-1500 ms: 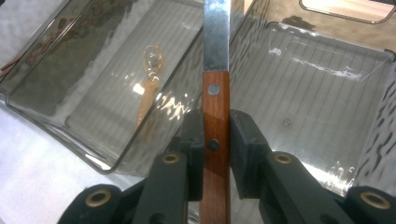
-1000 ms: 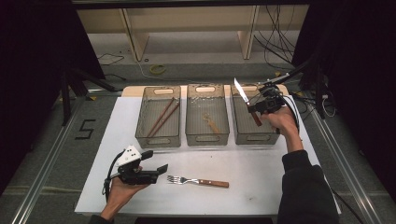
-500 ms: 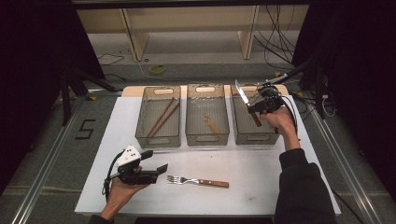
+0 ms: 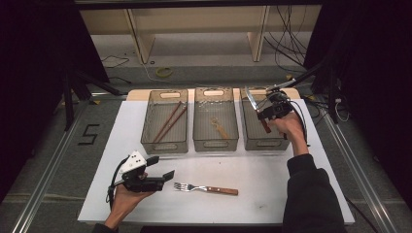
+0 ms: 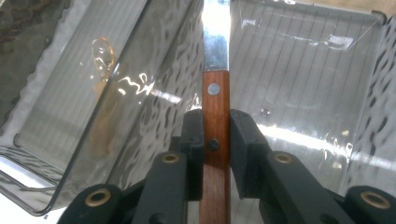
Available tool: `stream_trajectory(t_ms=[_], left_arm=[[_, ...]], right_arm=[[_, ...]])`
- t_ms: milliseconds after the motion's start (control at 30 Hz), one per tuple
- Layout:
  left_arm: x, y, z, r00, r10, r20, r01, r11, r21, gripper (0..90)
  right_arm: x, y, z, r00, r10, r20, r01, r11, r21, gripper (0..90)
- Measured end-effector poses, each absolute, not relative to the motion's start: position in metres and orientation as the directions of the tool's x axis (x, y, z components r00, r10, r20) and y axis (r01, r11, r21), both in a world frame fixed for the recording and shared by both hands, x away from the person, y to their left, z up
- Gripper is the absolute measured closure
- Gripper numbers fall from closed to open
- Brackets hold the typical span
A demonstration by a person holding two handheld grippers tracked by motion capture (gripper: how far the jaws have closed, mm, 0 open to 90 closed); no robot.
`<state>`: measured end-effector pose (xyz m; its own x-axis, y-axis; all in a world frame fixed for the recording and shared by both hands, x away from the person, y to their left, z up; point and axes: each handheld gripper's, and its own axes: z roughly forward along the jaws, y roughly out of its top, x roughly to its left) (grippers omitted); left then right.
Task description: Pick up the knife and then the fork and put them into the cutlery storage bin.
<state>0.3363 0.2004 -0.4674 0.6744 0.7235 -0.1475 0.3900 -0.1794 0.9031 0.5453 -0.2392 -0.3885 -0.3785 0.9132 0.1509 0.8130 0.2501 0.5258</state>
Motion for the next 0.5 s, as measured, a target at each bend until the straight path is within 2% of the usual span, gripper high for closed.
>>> stream_trajectory(t_ms=[500], left_arm=[[0.336,0.201,-0.467,0.674,0.724,-0.146,0.388,-0.180,0.904,16.8]], right_arm=[[0.550,-0.238,-0.403,-0.346,0.926,0.151,0.838,0.232,0.494,77.2]])
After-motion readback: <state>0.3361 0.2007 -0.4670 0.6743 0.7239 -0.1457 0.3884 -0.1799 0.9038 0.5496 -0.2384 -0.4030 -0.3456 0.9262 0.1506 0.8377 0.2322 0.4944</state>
